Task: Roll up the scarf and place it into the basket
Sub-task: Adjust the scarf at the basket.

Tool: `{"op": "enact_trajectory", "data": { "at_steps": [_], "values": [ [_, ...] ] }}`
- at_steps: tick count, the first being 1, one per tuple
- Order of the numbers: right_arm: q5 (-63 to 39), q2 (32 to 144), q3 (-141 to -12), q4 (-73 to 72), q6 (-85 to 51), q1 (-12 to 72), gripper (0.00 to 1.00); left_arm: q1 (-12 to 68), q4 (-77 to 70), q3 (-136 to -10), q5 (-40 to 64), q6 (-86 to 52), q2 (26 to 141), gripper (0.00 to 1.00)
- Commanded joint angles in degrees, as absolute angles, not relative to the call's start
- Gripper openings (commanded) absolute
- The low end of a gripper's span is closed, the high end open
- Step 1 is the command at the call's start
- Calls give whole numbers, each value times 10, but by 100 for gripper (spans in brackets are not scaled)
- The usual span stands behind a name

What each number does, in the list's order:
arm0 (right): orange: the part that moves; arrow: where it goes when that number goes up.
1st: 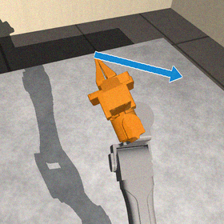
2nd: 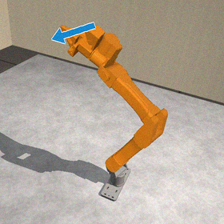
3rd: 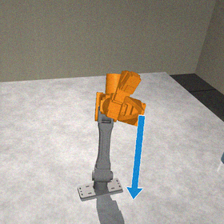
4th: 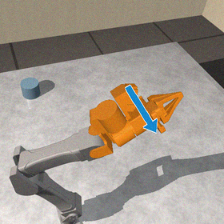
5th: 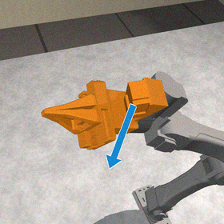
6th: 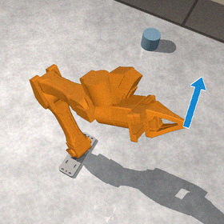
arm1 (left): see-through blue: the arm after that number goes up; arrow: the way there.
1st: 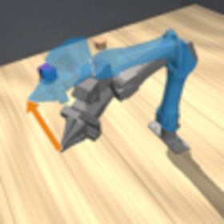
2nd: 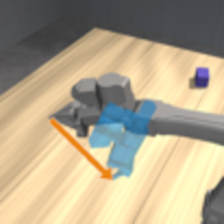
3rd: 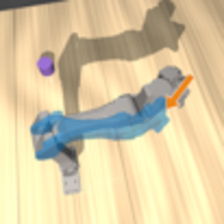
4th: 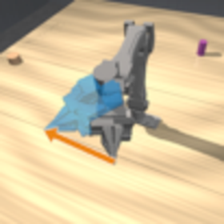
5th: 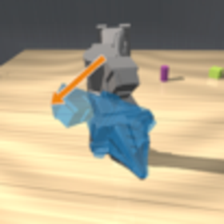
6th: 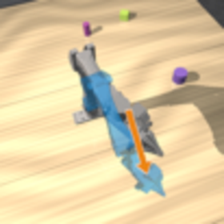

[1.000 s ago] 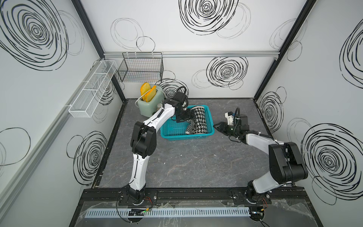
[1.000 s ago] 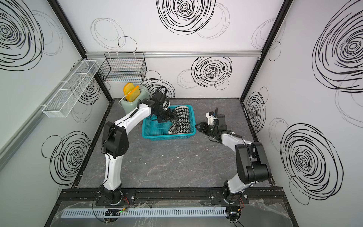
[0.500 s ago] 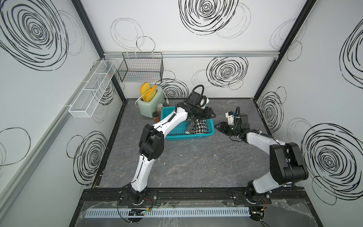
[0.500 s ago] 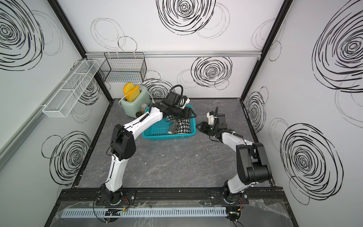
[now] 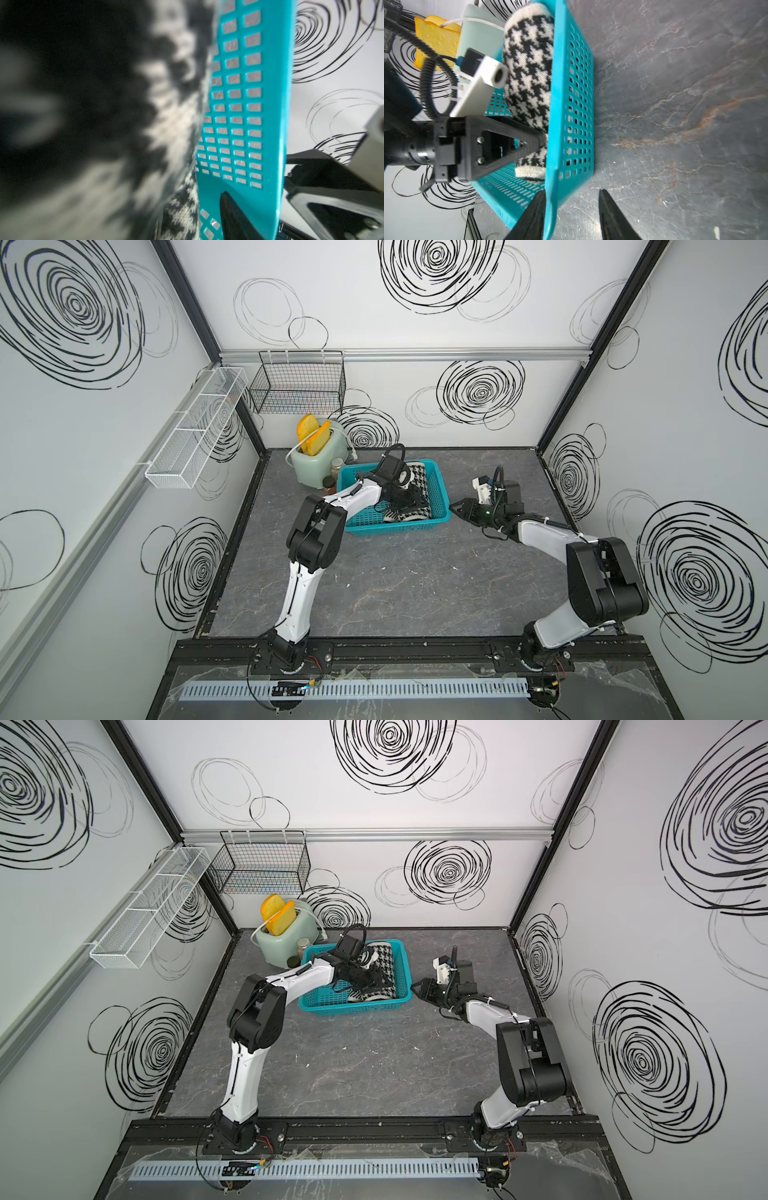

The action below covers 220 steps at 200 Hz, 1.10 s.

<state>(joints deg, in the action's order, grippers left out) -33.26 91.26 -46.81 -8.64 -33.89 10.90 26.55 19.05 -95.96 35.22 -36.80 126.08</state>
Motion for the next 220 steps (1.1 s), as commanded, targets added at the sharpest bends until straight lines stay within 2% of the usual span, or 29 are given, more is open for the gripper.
{"op": "enact_trajectory", "data": {
  "at_steps": [1, 54, 114, 179, 220],
  "values": [
    [-331, 931, -471, -84, -340, 118, 44, 233, 121, -922, 371, -402, 1254, 47],
    [-309, 930, -506, -44, -320, 130, 43, 217, 56, -886, 415, -448, 1253, 47],
    [-291, 959, -541, -37, -323, 137, 43, 203, 164, -997, 376, -358, 1208, 47],
    [-280, 987, -589, -10, -308, 149, 43, 222, 152, -1023, 360, -329, 1263, 48],
    [-281, 994, -586, -22, -318, 152, 42, 198, 117, -968, 333, -349, 1286, 48]
  ]
}}
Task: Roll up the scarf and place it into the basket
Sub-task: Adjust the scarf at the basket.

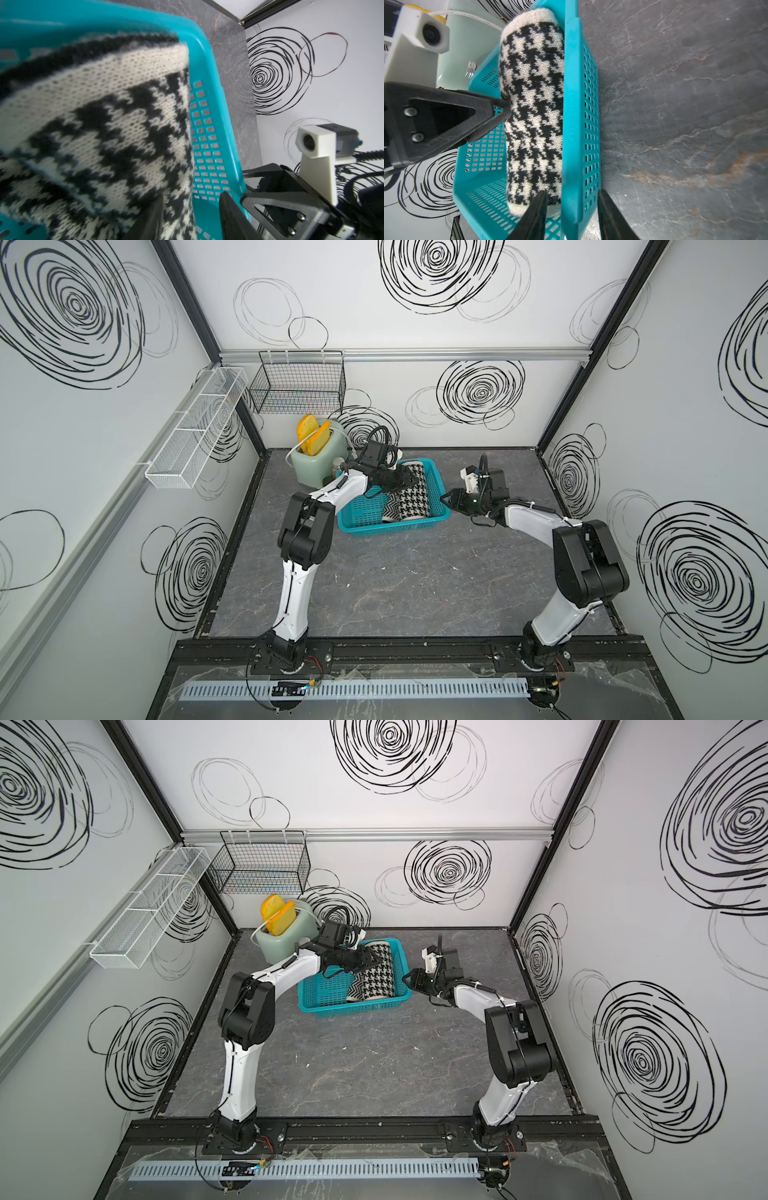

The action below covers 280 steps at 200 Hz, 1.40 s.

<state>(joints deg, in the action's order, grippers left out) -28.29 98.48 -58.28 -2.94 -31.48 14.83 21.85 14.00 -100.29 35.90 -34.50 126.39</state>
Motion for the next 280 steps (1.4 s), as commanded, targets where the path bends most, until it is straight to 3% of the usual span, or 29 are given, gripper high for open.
{"op": "enact_trajectory", "data": {
  "at_steps": [1, 82, 153, 188, 209, 246, 280],
  "values": [
    [-282, 994, -585, -22, -319, 151, 42, 197, 116, -966, 332, -349, 1286, 48],
    [-319, 994, -573, -63, -327, 151, 44, 180, 170, -934, 309, -318, 1255, 47],
    [-331, 1010, -601, -56, -331, 151, 46, 159, 186, -948, 313, -303, 1150, 58],
    [-331, 1014, -612, -42, -327, 150, 46, 147, 174, -871, 303, -279, 1137, 78],
    [-325, 1008, -617, -30, -316, 150, 46, 154, 128, -835, 315, -295, 1143, 84],
    [-314, 999, -600, -32, -312, 150, 45, 177, 94, -834, 316, -312, 1177, 85],
    [-313, 996, -576, -56, -329, 149, 44, 193, 81, -857, 330, -331, 1215, 80]
  ]
}}
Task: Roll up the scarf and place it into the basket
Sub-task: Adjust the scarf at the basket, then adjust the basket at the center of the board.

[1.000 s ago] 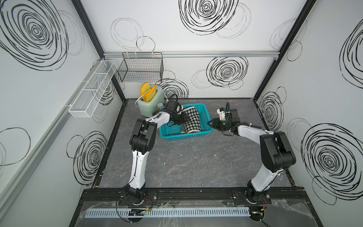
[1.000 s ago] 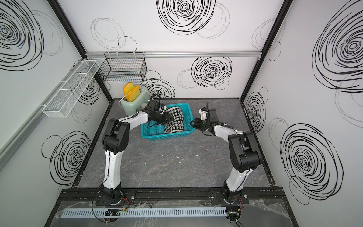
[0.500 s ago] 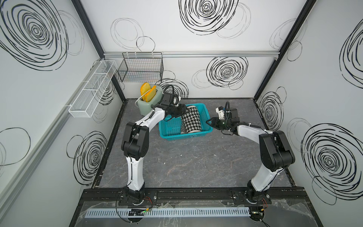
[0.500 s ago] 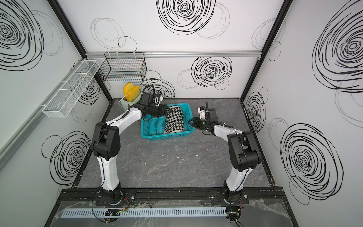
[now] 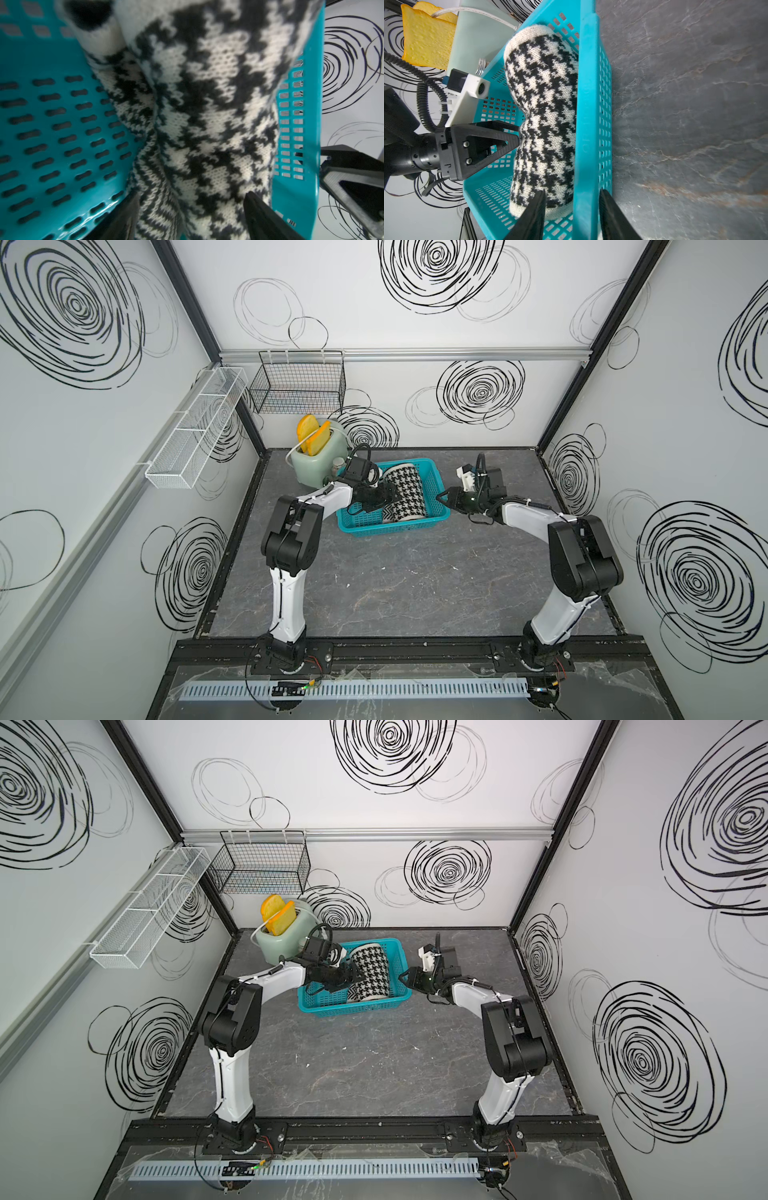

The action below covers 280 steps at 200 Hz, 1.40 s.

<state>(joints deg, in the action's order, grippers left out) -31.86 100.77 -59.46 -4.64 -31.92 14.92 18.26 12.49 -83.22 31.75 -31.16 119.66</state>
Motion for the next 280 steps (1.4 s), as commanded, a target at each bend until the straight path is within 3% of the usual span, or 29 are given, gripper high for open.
{"op": "enact_trajectory", "data": {
  "at_steps": [1, 60, 103, 120, 138, 147, 162, 183, 198, 205, 231, 280],
  "values": [
    [-313, 997, -575, -56, -329, 149, 44, 193, 79, -858, 330, -332, 1216, 80],
    [-310, 980, -560, -62, -337, 149, 38, 244, 42, -915, 335, -386, 1269, 69],
    [-305, 969, -561, -52, -335, 147, 38, 254, 36, -944, 334, -406, 1297, 68],
    [-297, 968, -562, -48, -338, 142, 35, 250, 38, -937, 333, -406, 1287, 74],
    [-307, 968, -549, -77, -356, 131, 20, 238, 54, -924, 336, -392, 1260, 88],
    [-313, 973, -547, -90, -363, 128, 14, 231, 69, -913, 333, -380, 1242, 100],
    [-338, 986, -552, -114, -364, 126, 13, 218, 79, -885, 338, -368, 1207, 98],
    [-343, 997, -566, -110, -352, 131, 24, 204, 94, -847, 334, -343, 1154, 98],
    [-343, 1000, -569, -107, -347, 130, 27, 196, 119, -832, 331, -318, 1122, 98],
    [-344, 1003, -569, -107, -346, 130, 24, 193, 129, -826, 328, -307, 1105, 98],
    [-334, 1002, -573, -93, -343, 129, 0, 181, 140, -781, 331, -293, 1034, 98],
    [-276, 957, -531, -95, -364, 99, 0, 172, 160, -685, 328, -290, 899, 98]
  ]
}}
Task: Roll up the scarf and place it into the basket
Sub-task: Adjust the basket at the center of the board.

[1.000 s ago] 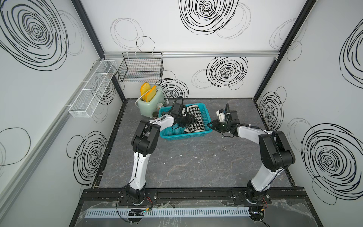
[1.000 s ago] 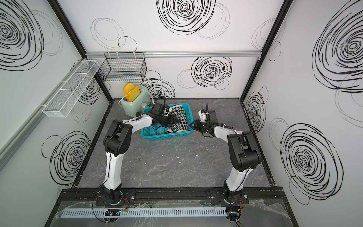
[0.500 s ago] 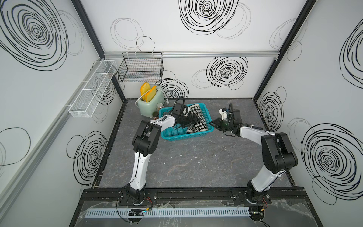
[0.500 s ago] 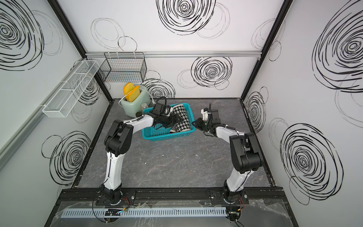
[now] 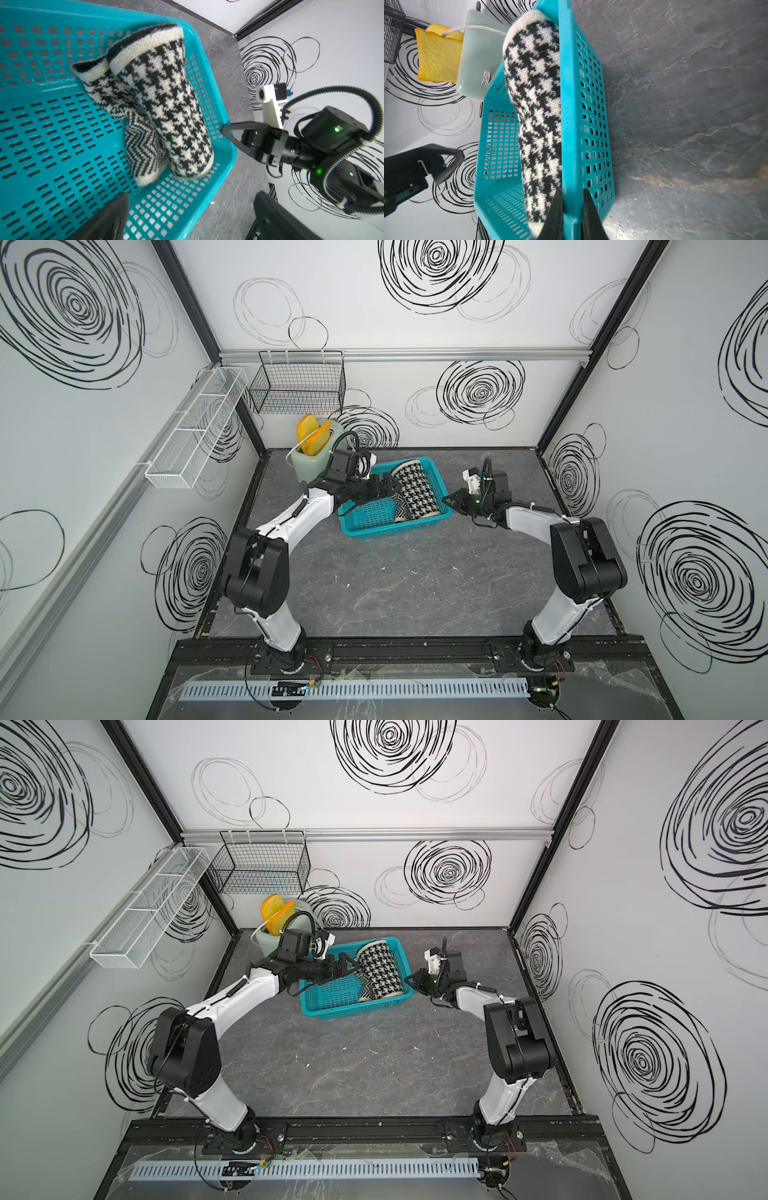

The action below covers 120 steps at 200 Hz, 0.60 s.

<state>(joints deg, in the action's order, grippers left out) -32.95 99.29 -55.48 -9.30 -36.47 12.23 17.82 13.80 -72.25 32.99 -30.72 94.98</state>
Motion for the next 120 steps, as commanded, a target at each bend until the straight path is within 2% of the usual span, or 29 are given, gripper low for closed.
{"op": "enact_trajectory", "data": {
  "at_steps": [1, 37, 88, 120],
  "values": [
    [-275, 956, -531, -96, -365, 97, 0, 172, 161, -682, 327, -290, 896, 98],
    [-272, 943, -482, -166, -420, 53, 0, 165, 233, -636, 290, -266, 804, 98],
    [-283, 988, -559, -150, -361, 60, 0, 159, 260, -583, 244, -276, 733, 98],
    [-275, 989, -590, -113, -302, 62, 33, 129, 285, -581, 191, -283, 717, 98]
  ]
}}
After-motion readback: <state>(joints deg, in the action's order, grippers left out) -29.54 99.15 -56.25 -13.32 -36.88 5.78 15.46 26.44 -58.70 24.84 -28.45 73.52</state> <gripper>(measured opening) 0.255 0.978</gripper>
